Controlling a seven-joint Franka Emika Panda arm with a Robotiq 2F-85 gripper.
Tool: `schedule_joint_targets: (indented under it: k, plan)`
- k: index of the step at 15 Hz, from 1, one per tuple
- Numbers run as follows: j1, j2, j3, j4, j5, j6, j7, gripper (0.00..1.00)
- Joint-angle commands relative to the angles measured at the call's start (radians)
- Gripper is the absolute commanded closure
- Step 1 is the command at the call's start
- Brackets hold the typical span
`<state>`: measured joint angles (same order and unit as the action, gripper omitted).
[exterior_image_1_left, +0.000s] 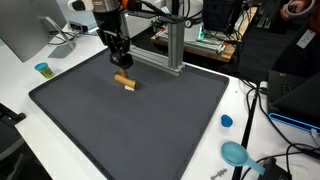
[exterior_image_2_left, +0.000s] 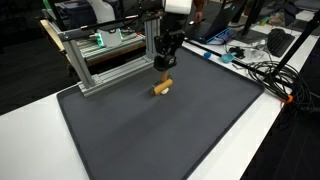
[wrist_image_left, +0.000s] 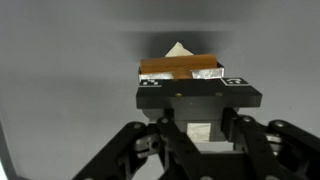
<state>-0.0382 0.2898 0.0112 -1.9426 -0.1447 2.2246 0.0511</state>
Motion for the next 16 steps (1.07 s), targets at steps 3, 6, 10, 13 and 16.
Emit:
schedule_joint_targets:
  k: [3, 6, 10, 13, 16]
  plan:
    - [0.024, 0.068, -0.002, 0.045, 0.034, 0.037, -0.009, 0.79]
    - [0.027, 0.072, -0.005, 0.069, 0.039, 0.060, 0.002, 0.79]
    - [0.020, -0.110, -0.022, 0.007, 0.021, 0.065, -0.016, 0.79]
    - [0.025, -0.180, -0.019, 0.015, 0.013, -0.031, -0.056, 0.79]
    - [0.037, -0.180, -0.007, 0.024, 0.012, -0.123, -0.066, 0.79]
